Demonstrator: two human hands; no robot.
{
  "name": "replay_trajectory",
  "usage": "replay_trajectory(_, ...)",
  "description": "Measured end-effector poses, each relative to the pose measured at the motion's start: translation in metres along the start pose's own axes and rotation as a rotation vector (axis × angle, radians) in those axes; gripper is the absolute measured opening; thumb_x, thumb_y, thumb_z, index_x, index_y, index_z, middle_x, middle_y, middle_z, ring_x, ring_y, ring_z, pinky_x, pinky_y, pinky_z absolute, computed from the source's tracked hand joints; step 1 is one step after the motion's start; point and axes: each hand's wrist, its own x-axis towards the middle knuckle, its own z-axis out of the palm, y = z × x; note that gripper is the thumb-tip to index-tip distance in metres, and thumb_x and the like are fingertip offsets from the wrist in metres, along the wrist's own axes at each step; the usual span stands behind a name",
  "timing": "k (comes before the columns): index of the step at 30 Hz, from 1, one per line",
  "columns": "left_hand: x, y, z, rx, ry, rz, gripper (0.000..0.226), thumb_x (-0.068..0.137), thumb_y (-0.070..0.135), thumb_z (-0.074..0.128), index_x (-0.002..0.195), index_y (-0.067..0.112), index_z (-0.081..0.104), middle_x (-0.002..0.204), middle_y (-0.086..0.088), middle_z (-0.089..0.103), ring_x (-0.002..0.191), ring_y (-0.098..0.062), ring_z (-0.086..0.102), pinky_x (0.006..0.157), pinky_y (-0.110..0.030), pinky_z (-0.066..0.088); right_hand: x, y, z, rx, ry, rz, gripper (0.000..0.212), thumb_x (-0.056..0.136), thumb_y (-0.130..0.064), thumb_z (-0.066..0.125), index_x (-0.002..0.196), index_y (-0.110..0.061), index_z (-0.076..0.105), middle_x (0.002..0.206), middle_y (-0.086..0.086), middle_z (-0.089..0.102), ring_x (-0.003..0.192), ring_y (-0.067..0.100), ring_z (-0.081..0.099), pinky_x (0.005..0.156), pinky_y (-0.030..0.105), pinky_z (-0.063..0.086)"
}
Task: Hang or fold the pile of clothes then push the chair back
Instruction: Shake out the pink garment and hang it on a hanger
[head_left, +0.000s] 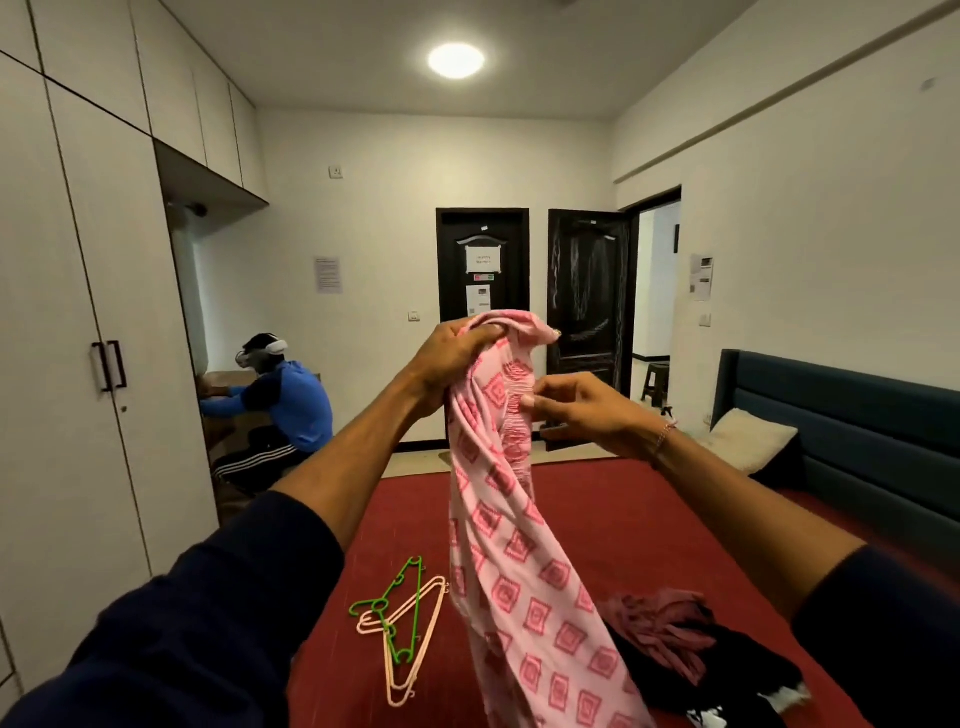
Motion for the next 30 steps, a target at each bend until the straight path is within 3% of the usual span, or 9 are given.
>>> replay_trajectory(3, -0.006, 0.005, -0.002, -0.117, 0.05, -0.049, 0.019, 0.102, 0.026, 0.052, 0.11, 0.015, 0.065, 0.085, -0.019, 0.065, 0.074, -0.027, 0.067, 0.076, -0.04, 0.058, 0.003, -0.012, 0.002, 0.098, 0.088, -0.034, 0.014, 0.102, -0.025, 0.056, 0.1, -0.012, 0.06, 0.105, 0.014, 0.069, 0.098, 0.029, 0.067, 0.098, 0.055, 0.051)
replay_trajectory(5, -0.008, 0.006, -0.009, -0.134, 0.081, -0.075, 0.013, 0.099, 0.019, 0.053, 0.1, 0.01, 0.062, 0.084, -0.013, 0.064, 0.071, -0.024, 0.068, 0.07, -0.035, 0.059, 0.005, -0.021, -0.001, -0.087, 0.138, -0.091, 0.012, 0.105, -0.029, 0.05, 0.1, -0.021, 0.057, 0.104, 0.015, 0.067, 0.094, 0.024, 0.064, 0.093, 0.055, 0.053)
replay_trajectory(8, -0.011, 0.011, -0.021, -0.106, 0.052, -0.067, 0.007, 0.096, 0.013, 0.061, 0.1, 0.007, 0.06, 0.088, -0.017, 0.07, 0.073, -0.026, 0.071, 0.07, -0.036, 0.062, 0.007, -0.039, -0.002, -0.512, 0.189, -0.215, 0.014, 0.106, -0.031, 0.047, 0.109, -0.023, 0.057, 0.097, -0.002, 0.067, 0.087, 0.012, 0.065, 0.085, 0.041, 0.057)
replay_trajectory(12, -0.01, 0.02, -0.028, 0.087, 0.073, 0.009, 0.022, 0.089, 0.016, 0.073, 0.105, 0.002, 0.067, 0.088, -0.014, 0.075, 0.076, -0.025, 0.074, 0.067, -0.033, 0.062, 0.014, -0.057, -0.006, -0.681, 0.314, -0.348, 0.022, 0.104, -0.028, 0.053, 0.12, -0.015, 0.062, 0.099, -0.004, 0.065, 0.09, 0.02, 0.066, 0.083, 0.041, 0.057)
replay_trajectory(16, -0.006, 0.028, -0.035, 0.155, 0.227, 0.082, 0.012, 0.095, 0.025, 0.066, 0.09, 0.017, 0.074, 0.075, -0.003, 0.073, 0.066, -0.016, 0.071, 0.06, -0.027, 0.057, 0.01, -0.065, -0.02, -0.605, 0.186, -0.307, 0.041, 0.091, -0.04, 0.07, 0.123, -0.024, 0.05, 0.091, 0.001, 0.07, 0.077, 0.013, 0.071, 0.067, 0.028, 0.06)
replay_trajectory(20, -0.005, 0.032, -0.05, 0.183, 0.316, 0.1, 0.013, 0.097, 0.024, 0.064, 0.087, 0.02, 0.072, 0.075, 0.002, 0.072, 0.066, -0.011, 0.07, 0.06, -0.025, 0.055, -0.003, -0.057, -0.042, -0.656, -0.004, -0.066, 0.043, 0.086, -0.024, 0.077, 0.113, -0.022, 0.043, 0.107, 0.002, 0.068, 0.083, 0.015, 0.073, 0.064, 0.027, 0.061)
replay_trajectory(24, -0.006, 0.028, -0.067, 0.249, 0.336, 0.076, 0.014, 0.097, 0.023, 0.065, 0.085, 0.022, 0.073, 0.073, 0.002, 0.071, 0.064, -0.01, 0.068, 0.056, -0.024, 0.053, -0.013, -0.051, -0.069, -0.699, 0.06, -0.001, 0.03, 0.095, -0.016, 0.065, 0.107, -0.016, 0.037, 0.099, 0.01, 0.07, 0.086, 0.023, 0.074, 0.067, 0.038, 0.064)
replay_trajectory(27, -0.006, 0.025, -0.072, 0.26, 0.331, 0.048, 0.013, 0.097, 0.025, 0.065, 0.086, 0.022, 0.073, 0.076, 0.0, 0.07, 0.071, -0.015, 0.066, 0.059, -0.027, 0.052, -0.014, -0.062, -0.082, -0.737, 0.14, -0.115, 0.024, 0.1, -0.019, 0.056, 0.105, -0.015, 0.033, 0.092, 0.011, 0.07, 0.073, 0.019, 0.074, 0.058, 0.028, 0.061)
replay_trajectory(30, -0.005, 0.027, -0.074, 0.309, 0.317, 0.054, 0.009, 0.097, 0.022, 0.064, 0.09, 0.019, 0.069, 0.083, -0.005, 0.07, 0.079, -0.021, 0.065, 0.065, -0.03, 0.052, -0.014, -0.078, -0.09, -0.837, 0.112, -0.186, 0.016, 0.101, -0.013, 0.054, 0.112, -0.023, 0.046, 0.109, 0.003, 0.064, 0.072, 0.012, 0.071, 0.054, 0.021, 0.057)
